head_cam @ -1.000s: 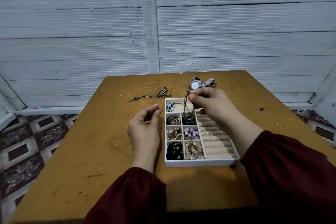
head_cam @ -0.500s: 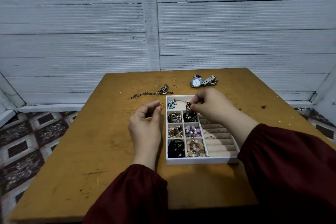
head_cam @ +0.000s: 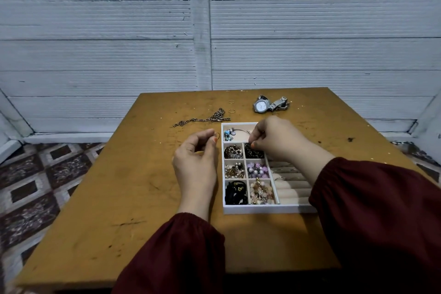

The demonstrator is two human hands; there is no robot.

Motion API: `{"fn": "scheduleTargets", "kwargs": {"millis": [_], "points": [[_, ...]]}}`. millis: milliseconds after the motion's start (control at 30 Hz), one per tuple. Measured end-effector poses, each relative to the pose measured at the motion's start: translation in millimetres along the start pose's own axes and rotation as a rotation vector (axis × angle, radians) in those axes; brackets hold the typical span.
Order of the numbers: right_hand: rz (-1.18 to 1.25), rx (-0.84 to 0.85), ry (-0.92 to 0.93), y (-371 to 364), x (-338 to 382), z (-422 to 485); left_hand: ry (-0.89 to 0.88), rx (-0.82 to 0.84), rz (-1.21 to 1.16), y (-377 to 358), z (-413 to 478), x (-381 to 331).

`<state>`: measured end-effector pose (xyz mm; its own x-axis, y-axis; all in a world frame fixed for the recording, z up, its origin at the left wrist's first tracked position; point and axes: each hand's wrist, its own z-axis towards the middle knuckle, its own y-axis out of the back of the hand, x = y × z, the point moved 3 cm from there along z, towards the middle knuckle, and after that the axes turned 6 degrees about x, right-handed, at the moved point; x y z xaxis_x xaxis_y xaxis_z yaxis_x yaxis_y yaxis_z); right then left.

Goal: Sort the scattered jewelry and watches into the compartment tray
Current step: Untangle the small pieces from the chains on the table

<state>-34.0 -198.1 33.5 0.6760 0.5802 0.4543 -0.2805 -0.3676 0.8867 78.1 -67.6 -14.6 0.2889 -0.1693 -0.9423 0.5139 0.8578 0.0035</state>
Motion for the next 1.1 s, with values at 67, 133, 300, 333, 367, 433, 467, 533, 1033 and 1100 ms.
{"fn": "scheduleTargets", "kwargs": {"millis": [67, 133, 300, 333, 367, 433, 467, 533, 1033, 1100], "points": [[-0.009, -0.001, 0.002, -1, 0, 1, -0.003, 0.000, 0.004, 0, 0, 0], [-0.013, -0.005, 0.002, -1, 0, 1, -0.002, 0.002, 0.001, -1, 0, -1], [-0.003, -0.035, 0.001, 0, -2, 0, 0.001, 0.005, -0.005, 0, 0, -1], [0.000, -0.035, 0.001, 0, -2, 1, -0.001, 0.006, -0.005, -1, 1, -2], [0.003, -0.035, 0.002, 0, -3, 0, -0.003, 0.006, -0.004, 0, 1, -2], [0.006, -0.035, 0.009, 0, -3, 0, 0.001, 0.010, -0.003, -1, 0, -2], [0.008, -0.033, 0.012, 0, -3, 0, 0.002, 0.012, -0.004, -1, 0, -3], [0.013, -0.032, 0.021, 0, -3, 0, -0.001, 0.016, -0.004, 0, -1, -3], [0.235, -0.335, -0.012, 18, -48, -54, -0.066, 0.159, 0.045, -4, -17, -15], [0.207, -0.344, -0.061, 17, -65, -67, -0.085, 0.172, 0.051, -3, -22, -20]]}}
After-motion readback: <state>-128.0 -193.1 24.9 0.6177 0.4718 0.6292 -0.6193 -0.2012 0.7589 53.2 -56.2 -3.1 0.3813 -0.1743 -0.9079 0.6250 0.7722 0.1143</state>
